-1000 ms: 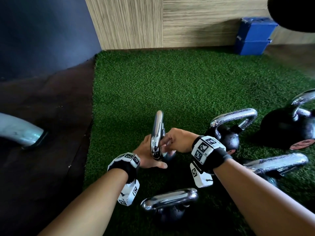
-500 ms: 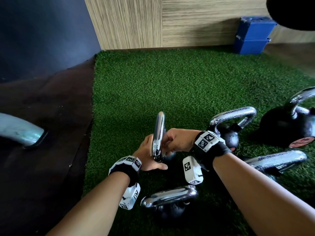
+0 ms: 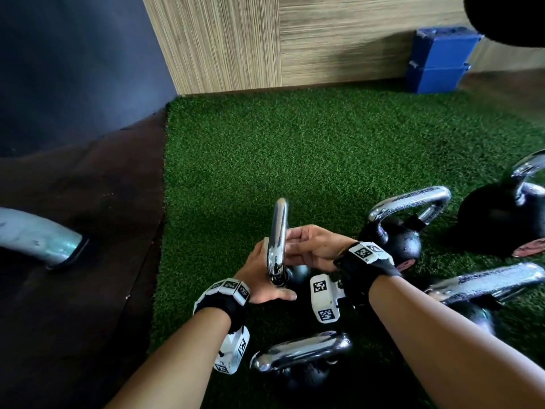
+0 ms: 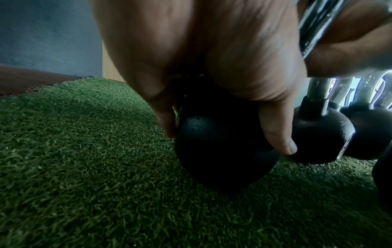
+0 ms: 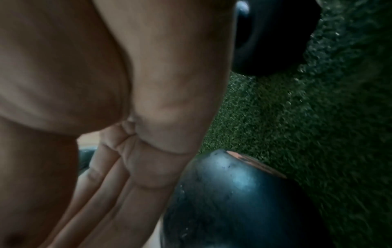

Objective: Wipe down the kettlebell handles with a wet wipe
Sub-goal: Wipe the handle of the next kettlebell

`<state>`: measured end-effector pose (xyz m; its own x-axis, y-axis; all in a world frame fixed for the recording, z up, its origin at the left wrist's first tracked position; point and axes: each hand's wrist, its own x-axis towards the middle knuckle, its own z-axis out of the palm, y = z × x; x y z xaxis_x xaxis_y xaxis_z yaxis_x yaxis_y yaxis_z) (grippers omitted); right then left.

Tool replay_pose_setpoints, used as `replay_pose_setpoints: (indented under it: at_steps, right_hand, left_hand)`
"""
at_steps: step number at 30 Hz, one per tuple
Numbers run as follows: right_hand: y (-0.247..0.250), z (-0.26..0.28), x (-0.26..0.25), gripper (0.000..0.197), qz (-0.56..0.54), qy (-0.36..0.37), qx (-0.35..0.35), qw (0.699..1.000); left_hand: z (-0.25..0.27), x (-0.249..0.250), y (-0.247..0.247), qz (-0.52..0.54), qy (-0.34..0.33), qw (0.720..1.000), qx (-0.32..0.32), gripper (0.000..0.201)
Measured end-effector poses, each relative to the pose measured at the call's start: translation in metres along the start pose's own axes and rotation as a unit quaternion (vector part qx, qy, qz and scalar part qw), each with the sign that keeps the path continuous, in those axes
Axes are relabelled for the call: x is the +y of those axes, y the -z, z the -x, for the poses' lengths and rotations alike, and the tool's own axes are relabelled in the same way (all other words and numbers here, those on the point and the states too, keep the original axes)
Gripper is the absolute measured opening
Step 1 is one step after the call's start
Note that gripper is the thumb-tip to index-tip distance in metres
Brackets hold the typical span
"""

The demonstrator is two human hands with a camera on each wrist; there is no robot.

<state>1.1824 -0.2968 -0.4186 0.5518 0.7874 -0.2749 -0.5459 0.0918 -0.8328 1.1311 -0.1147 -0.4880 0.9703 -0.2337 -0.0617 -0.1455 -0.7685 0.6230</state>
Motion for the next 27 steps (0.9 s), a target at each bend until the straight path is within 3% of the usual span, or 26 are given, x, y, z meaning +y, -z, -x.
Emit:
replay_pose_setpoints:
  at_steps: [6, 11, 15, 19, 21, 27]
  right_hand:
    - [-0.002, -0.003, 0.007, 0.026, -0.026, 0.046, 0.013, 0.998]
    - [-0.004, -0.017, 0.004, 0.032, -0.025, 0.148, 0.131, 0.98]
    - [-0.002, -0.019, 0.005, 0.03, 0.027, 0.162, 0.179, 0.97]
    - [0.002, -0.028, -0.004, 0.035, 0.145, 0.185, 0.293, 0.927]
    - [0.003, -0.028, -0.005, 0.036, 0.199, 0.191, 0.315, 0.908]
    - [0.001, -0.039, 0.0, 0.022, 0.24, 0.197, 0.424, 0.851]
  left_hand:
    - [0.004, 0.004, -0.001, -0.007, -0.023, 1.0, 0.018, 0.128]
    - [0.003, 0.001, -0.002, 0.009, -0.008, 1.0, 0.028, 0.136]
    - [0.002, -0.004, -0.006, 0.012, 0.025, 0.999, 0.03, 0.139]
    - [0.001, -0.006, -0.007, 0.009, 0.03, 0.999, 0.016, 0.135]
    - [0.001, -0.006, -0.006, 0.008, 0.031, 0.999, 0.013, 0.135]
    - [0.001, -0.005, -0.005, 0.012, 0.048, 0.999, 0.007, 0.135]
